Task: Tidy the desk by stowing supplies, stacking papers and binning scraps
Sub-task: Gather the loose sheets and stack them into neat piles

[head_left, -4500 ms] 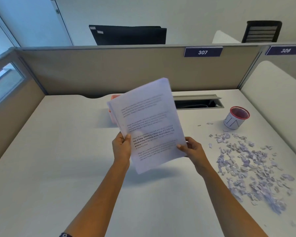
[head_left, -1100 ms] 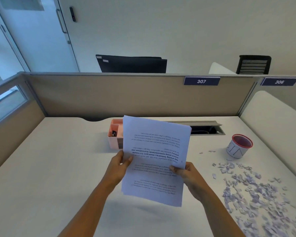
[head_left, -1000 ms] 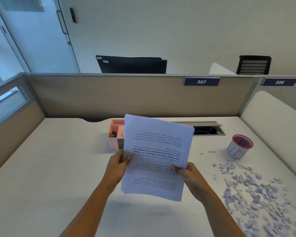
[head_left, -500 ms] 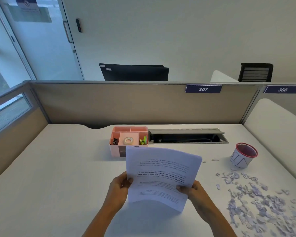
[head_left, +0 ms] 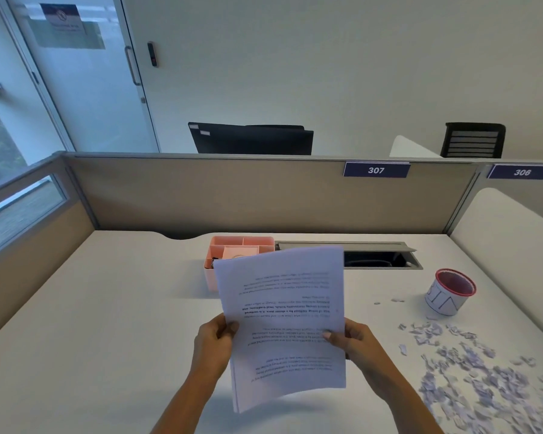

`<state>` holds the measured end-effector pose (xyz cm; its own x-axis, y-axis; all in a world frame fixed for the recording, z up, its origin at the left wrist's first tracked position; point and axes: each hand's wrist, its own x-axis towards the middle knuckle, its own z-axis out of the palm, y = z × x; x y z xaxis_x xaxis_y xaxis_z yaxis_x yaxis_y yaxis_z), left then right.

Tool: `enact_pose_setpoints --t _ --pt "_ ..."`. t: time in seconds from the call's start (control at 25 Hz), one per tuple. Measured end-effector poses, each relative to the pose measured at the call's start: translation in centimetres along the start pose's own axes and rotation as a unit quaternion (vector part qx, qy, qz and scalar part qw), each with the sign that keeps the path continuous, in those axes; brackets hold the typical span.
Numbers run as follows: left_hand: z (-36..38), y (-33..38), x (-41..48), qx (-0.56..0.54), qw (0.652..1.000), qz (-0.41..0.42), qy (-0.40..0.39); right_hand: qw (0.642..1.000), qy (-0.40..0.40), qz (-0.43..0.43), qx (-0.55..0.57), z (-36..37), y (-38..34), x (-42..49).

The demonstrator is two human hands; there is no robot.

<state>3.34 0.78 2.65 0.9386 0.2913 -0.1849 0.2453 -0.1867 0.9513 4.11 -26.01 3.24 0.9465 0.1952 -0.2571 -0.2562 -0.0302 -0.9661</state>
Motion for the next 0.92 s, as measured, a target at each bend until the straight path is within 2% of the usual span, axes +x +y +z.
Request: enact_pose_setpoints --t 0.12,0.2,0.28,0.36,0.52,0.6,0.76,0.84,0.92 --pt "-0.4 0.2 0.1 -0.118 0.992 -0.051 0.022 0.999 0.040 0.020 0.028 -1.0 0.5 -0.5" --pt "-0.1 0.5 -0.1 -0.218 0.972 -0.081 0.021 0.991 0.064 0.041 0.105 -0.5 1.7 -0.8" --pt "0.9 0.7 -0.5 -0.291 0.950 -0.113 0.028 0.982 0.037 0.046 0.180 1.5 2.2 -1.3" --pt "2.2 0.7 -0.9 -0.327 0.933 -0.149 0.039 0.973 0.014 0.032 0.230 4.3 1.7 -1.6" --pt "3.4 0.6 -1.8 -0.365 0.911 -0.190 0.007 0.963 0.068 -0.023 0.259 6.4 0.2 -1.1" --pt "2.8 0.5 -1.9 -0.369 0.909 -0.194 -0.011 0.967 0.084 -0.026 0.238 5.7 -0.2 -1.1" --pt "-1.1 0.2 0.6 -0.349 0.923 -0.164 0.024 0.974 0.095 0.013 0.204 2.6 0.3 -1.1" --pt "-3.5 -0.1 2.0 -0.266 0.953 -0.144 0.025 0.975 0.082 0.028 0.206 1.1 0.5 -1.5" --pt "-5.0 0.0 2.6 -0.123 0.987 -0.103 -0.014 0.978 0.063 0.037 0.195 0.0 0.7 -2.0"
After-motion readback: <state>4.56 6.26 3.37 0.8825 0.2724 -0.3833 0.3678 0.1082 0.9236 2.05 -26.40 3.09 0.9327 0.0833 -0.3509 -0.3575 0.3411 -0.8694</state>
